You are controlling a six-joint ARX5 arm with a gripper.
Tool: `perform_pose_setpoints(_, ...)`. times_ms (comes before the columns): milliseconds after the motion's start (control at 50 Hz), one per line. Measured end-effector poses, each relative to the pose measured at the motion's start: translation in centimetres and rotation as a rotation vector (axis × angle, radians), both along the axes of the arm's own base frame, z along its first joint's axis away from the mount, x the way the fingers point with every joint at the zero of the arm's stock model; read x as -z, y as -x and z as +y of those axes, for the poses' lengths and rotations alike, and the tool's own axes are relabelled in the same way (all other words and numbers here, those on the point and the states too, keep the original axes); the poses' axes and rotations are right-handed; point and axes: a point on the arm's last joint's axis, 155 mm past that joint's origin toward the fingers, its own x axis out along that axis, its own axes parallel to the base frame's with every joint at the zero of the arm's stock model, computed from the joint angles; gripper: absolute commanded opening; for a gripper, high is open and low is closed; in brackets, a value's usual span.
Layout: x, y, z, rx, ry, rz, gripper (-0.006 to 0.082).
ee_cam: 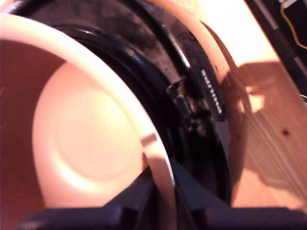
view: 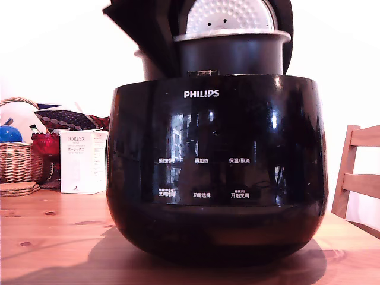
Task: Place the pot you are holding inside the rice cooker
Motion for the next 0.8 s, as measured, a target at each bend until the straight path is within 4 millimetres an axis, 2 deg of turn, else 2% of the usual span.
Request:
perform_pose_setpoints(220,-2.3,0.6,0.2,0.006,0.008,0.023,-0.0024)
perform_pose_setpoints(260,-2.4,0.7,0.0,-0.034,0.021,0.042,-0.0024)
perform_pose_setpoints(340,-1.8,0.6,-0.2,-0.06,0.016,0.066,-0.0024)
perform_pose_setpoints(520,1.4,0.2,-0.8,-0.088,-0.052,0.132,-0.0024)
perform_pose_setpoints(800,1.4,0.3,-0.9,-0.121,-0.04,0.167,-0.0024)
